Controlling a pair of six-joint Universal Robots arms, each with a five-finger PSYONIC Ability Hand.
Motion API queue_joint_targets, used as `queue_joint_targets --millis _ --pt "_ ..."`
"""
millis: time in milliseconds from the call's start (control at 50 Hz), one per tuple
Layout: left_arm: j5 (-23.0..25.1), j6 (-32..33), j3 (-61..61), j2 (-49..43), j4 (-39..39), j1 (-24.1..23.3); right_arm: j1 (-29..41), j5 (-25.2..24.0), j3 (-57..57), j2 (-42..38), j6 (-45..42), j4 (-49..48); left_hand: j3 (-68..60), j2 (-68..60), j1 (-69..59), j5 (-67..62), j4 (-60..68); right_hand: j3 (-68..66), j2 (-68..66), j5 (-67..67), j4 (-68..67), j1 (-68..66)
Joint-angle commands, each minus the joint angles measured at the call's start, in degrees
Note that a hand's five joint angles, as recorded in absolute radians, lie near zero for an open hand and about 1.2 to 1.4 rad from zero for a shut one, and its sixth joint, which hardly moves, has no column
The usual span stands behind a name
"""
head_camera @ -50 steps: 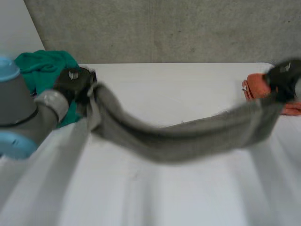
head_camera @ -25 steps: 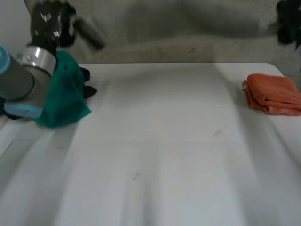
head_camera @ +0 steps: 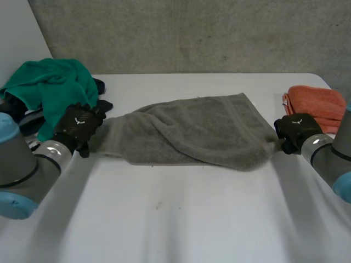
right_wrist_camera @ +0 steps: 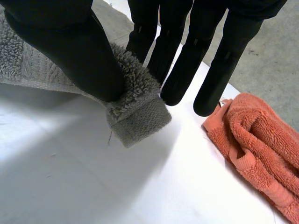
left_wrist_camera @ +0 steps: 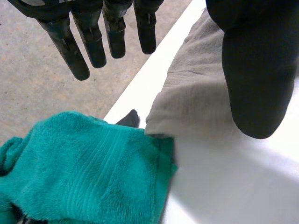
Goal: Fold the laundry.
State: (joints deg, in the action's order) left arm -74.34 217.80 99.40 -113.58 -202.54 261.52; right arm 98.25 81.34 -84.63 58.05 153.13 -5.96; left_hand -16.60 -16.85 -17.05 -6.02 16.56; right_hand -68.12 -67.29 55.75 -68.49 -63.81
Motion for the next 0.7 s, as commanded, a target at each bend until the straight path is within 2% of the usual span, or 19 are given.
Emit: queue_joint_targets --millis 20,100,180,480,560,580,640,660,700 --pt "0.0 -1.8 3.4 6.4 3.9 -2.7 0.0 -0.1 -3.7 2.7 0.2 -0.5 0.5 0.7 1.0 -0.1 -0.5 -11.9 -12.7 14.3 -11.5 -16.2" --pt "-0.3 -2.6 3.7 5.7 2.2 -4.7 0.0 -0.9 -4.3 2.9 0.2 -0.5 0.0 0.2 0.4 -0.6 0.0 -11.9 -12.7 14.3 -11.5 -16.2" --pt "-0.6 -2.3 2.6 -0.6 0.0 -5.2 0.0 -1.1 -4.6 2.9 0.2 -0.5 -3.4 -3.1 -2.9 -3.9 3.4 -11.9 -12.7 14.3 -11.5 -16.2" --pt "-0.5 -1.8 -6.5 -11.8 -1.1 -4.3 0.1 -1.0 -4.9 2.9 0.1 -0.5 -18.3 -18.1 -17.9 -18.9 18.4 -11.9 -12.7 14.3 -11.5 -16.2" --pt "-0.8 -1.8 -9.0 -13.8 -2.3 -4.3 0.0 -1.1 -4.9 2.9 0.1 -0.5 -28.1 -27.8 -27.6 -28.7 28.1 -11.9 -12.7 14.3 -11.5 -16.2" --pt "-1.1 -1.8 -9.8 -14.3 -2.4 -4.3 0.0 -1.1 -4.8 2.9 0.0 -0.5 -36.4 -36.2 -36.0 -37.0 36.5 -11.9 -12.7 14.3 -11.5 -16.2" --pt "-1.3 -1.8 -10.7 -14.6 -2.3 -4.1 0.0 -1.1 -4.8 2.9 0.0 -0.5 -49.8 -49.5 -49.3 -50.3 49.8 -11.9 -12.7 14.3 -11.5 -16.2" --pt "-1.4 -1.8 -11.0 -14.5 -2.2 -3.8 0.0 -1.1 -4.8 3.2 -0.1 -0.5 -63.3 -63.0 -62.8 -63.8 63.3 -11.9 -12.7 14.3 -11.5 -16.2" --pt "-1.7 -1.8 -10.9 -14.4 -2.2 -3.9 -0.1 -1.0 -4.6 3.9 -0.3 -0.5 -63.4 -63.2 -62.9 -64.0 63.4 -11.9 -12.7 14.3 -11.5 -16.2"
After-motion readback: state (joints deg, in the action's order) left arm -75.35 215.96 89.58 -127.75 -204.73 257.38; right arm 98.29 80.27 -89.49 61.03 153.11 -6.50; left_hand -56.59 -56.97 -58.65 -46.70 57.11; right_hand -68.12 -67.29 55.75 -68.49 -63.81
